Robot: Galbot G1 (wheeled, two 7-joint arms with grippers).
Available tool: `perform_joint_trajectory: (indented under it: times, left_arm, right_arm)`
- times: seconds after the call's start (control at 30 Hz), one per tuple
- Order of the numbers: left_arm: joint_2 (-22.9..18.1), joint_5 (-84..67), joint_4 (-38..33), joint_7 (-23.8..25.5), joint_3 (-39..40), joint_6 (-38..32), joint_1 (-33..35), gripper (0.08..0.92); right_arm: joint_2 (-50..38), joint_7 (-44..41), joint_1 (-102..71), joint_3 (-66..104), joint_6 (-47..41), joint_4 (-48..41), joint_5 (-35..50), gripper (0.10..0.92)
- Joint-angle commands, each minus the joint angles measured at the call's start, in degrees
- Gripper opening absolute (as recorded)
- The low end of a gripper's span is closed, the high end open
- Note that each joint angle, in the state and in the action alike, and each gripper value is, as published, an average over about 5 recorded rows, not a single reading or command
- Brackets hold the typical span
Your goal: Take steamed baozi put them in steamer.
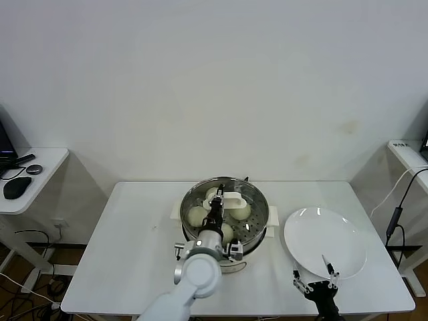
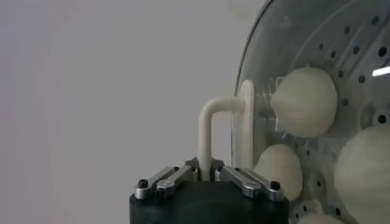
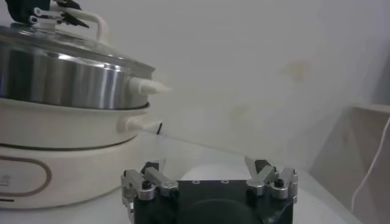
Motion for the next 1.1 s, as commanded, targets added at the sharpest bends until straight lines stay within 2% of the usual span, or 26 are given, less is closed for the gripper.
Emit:
perform_joint_trajectory:
  times: [0.03, 0.17, 0.3, 0.4, 0.5, 0.6, 0.67, 0.83, 0.93, 1.03, 1.1]
  left_arm:
    - [-0.6, -0.3, -0.4, -0.9, -0.9, -0.6, 1.5, 0.169]
    - [-0.4, -1.8, -3.0, -1.5, -1.3, -0.6, 2.7, 0.185]
    - [0.3, -6.0, -7.3, -3.9, -2.3, -1.0, 5.6, 0.278]
    - [2.0, -15.0, -11.9, -7.2, -3.8, -2.6, 9.1, 0.355]
    - [5.1, -31.1, -18.0, -11.0, -6.5, -5.1, 13.8, 0.442]
    - [7.9, -50.0, -23.5, -14.0, -10.9, -11.9, 19.9, 0.529]
    - [8.9, -60.5, -26.1, -16.0, -14.5, -19.1, 25.4, 0.581]
    - [6.5, -72.4, -31.3, -23.6, -24.6, -32.7, 40.6, 0.728]
    - [5.3, -79.8, -33.9, -26.1, -29.2, -36.2, 49.6, 0.796]
    - [4.7, -86.8, -34.4, -27.3, -31.4, -37.1, 57.6, 0.819]
    - [4.3, -89.8, -33.2, -28.3, -32.2, -37.9, 60.4, 0.822]
  right_arm:
    - [0.0, 0.0, 0.0, 0.0, 0.0, 0.0, 0.0, 0.823]
    - [0.0, -0.1, 0.0, 0.0, 0.0, 0.1, -0.1, 0.823]
    - [0.0, -0.1, -0.1, -0.1, 0.0, 0.2, -0.2, 0.823]
    - [0.1, -0.2, -0.1, -0.2, 0.0, 0.3, -0.4, 0.823]
    - [0.1, -0.2, -0.2, -0.2, 0.0, 0.3, -0.5, 0.823]
    - [0.2, -0.3, -0.3, -0.2, 0.0, 0.2, -0.6, 0.823]
    - [0.1, -0.3, -0.4, -0.3, 0.0, 0.2, -0.7, 0.823]
    - [0.1, -0.3, -0.3, -0.9, 0.3, 0.3, -0.5, 0.823]
    - [-0.4, -0.5, -0.5, -1.3, 0.3, 0.6, 0.0, 0.823]
    - [-1.5, -1.8, -1.5, -2.1, -2.4, 2.5, 1.4, 0.823]
    - [-2.7, -2.3, -2.6, -3.3, -5.0, 4.6, 3.6, 0.823]
